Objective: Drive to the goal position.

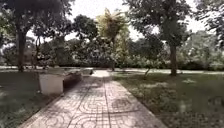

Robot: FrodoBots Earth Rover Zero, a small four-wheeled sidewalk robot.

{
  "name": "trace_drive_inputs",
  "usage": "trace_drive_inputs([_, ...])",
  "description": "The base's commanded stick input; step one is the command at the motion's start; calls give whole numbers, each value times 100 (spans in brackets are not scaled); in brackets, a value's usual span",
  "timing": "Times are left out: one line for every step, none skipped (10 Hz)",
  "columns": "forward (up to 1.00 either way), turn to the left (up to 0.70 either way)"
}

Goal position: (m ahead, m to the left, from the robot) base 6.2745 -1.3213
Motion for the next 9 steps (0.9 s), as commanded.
trace_drive_inputs([100, 0])
trace_drive_inputs([100, 0])
trace_drive_inputs([100, 0])
trace_drive_inputs([100, 27])
trace_drive_inputs([100, 16])
trace_drive_inputs([100, 0])
trace_drive_inputs([100, 0])
trace_drive_inputs([100, 0])
trace_drive_inputs([100, 0])
